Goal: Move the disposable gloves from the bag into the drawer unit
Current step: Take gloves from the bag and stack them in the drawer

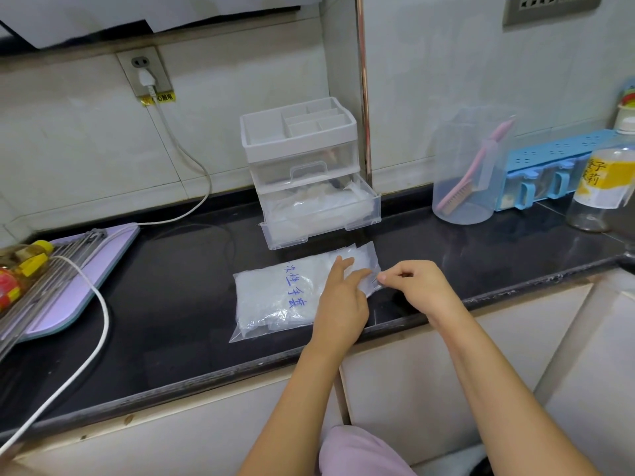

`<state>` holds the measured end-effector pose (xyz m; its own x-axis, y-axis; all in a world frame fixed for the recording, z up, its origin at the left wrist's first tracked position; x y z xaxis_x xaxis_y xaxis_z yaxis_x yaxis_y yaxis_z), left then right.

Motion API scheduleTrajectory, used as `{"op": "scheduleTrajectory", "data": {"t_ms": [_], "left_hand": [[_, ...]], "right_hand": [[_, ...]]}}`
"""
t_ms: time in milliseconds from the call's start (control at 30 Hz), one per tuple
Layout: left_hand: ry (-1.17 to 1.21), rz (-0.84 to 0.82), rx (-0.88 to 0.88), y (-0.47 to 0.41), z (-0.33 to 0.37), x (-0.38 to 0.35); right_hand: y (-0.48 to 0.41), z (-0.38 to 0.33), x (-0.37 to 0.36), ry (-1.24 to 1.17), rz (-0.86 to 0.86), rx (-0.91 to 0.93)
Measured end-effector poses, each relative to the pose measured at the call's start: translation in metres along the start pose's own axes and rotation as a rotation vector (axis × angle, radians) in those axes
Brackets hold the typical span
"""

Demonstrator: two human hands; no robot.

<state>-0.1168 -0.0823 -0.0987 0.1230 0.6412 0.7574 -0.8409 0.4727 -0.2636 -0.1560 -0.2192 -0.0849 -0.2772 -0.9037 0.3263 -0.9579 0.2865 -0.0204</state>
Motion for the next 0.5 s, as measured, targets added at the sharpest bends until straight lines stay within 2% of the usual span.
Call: {"op": "scheduleTrajectory", "data": {"t_ms": [100, 200, 300, 400, 500], "left_hand": [[-0.012, 0.011, 0.008, 0.000, 0.000, 0.000], [-0.023, 0.010, 0.002, 0.000, -0.001, 0.001], [-0.026, -0.003, 0.003, 0.000, -0.001, 0.000], [-0.018, -0.013, 0.011, -0.001, -0.002, -0.001], [-0.018, -0.016, 0.007, -0.001, -0.001, -0.001]], "right_hand": [[0.001, 0.000, 0.015, -0.105, 0.064, -0.006], [0.001, 0.005, 0.039, -0.208, 0.203, -0.041], [-0.001, 0.012, 0.062, -0.414, 0.297, -0.122], [-0.005, 0.013, 0.072, -0.533, 0.195, -0.202], [-0.018, 0.012, 0.077, -0.368, 0.049, -0.313]]}}
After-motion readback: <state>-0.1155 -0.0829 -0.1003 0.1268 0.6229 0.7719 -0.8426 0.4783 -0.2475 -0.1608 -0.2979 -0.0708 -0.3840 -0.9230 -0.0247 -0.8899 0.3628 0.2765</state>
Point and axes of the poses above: each hand's wrist, its own y-axis away from the middle knuckle, its own x-axis out of the back of the hand, z = x × y, the point moved 3 cm from there along -y, towards the middle knuckle, and after that the axes turned 5 degrees about -z, right-handed, at the moved point
